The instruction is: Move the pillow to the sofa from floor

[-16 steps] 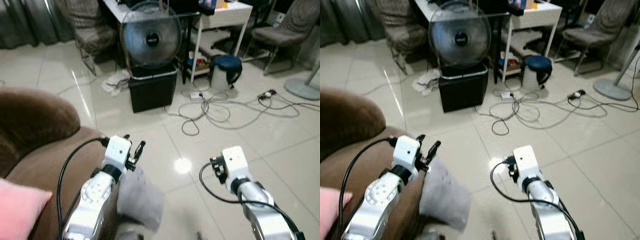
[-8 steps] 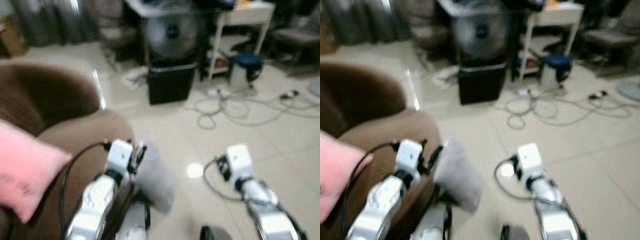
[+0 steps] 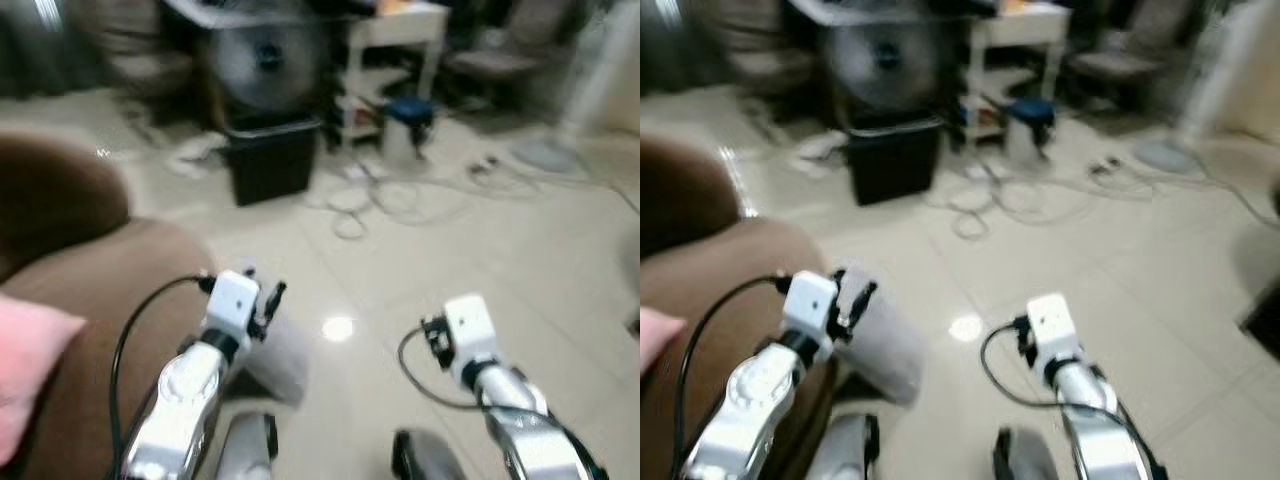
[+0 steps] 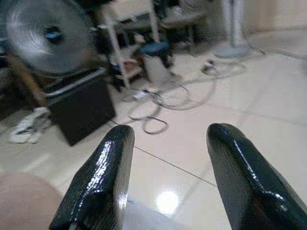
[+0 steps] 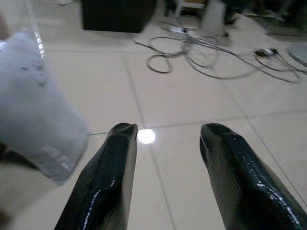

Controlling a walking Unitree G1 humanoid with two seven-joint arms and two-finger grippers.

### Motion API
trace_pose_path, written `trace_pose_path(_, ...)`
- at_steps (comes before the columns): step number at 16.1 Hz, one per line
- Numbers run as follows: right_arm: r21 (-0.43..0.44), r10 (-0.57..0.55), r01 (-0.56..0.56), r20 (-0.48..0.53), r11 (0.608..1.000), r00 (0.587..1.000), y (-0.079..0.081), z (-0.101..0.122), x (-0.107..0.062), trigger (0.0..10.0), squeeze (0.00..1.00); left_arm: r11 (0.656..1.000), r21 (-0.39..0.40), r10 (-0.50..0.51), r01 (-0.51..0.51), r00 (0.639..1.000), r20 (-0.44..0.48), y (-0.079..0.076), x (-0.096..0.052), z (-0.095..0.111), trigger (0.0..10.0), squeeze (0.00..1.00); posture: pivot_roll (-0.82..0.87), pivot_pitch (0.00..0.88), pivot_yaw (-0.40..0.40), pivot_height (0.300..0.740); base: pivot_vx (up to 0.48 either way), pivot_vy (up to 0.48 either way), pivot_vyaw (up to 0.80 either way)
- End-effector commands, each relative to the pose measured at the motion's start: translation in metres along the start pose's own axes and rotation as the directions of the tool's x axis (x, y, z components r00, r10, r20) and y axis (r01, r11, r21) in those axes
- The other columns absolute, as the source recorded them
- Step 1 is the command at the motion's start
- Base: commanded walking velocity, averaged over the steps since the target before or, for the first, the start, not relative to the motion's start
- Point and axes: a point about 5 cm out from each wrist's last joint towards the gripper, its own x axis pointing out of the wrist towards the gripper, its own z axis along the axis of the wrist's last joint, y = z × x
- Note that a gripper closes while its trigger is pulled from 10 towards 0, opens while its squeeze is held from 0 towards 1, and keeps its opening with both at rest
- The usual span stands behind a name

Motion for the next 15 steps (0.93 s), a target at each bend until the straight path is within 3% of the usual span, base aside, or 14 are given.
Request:
trace_pose_path(1,0.0,-0.014,0.014,0.005,1.0,1.0,-0.0039,0.0007,-0.0005,10.0,0.0,1.0,0.001,-0.015,0.015,1.0,0.007,-0.0044,0.0027,0.0021,10.0,0.0,0.02,0.0,0.034,0.628,0.0,-0.424,0.0)
trace_pose_path(9,-0.002,-0.027,0.027,-0.007,1.0,1.0,-0.006,-0.0018,-0.0013,10.0,0.0,1.0,-0.014,0.026,-0.026,1.0,0.018,0.0002,0.0043,0.003,10.0,0.0,0.01,0.0,0.036,0.628,0.0,-0.053,0.0)
trace_pose_path(15,-0.02,-0.019,0.019,-0.001,1.0,1.0,-0.0062,-0.0004,-0.0007,10.0,0.0,0.999,-0.01,0.052,-0.051,0.998,0.025,0.0038,0.0043,0.0036,10.0,0.0,0.01,0.0,0.035,0.628,0.303,0.0,0.0)
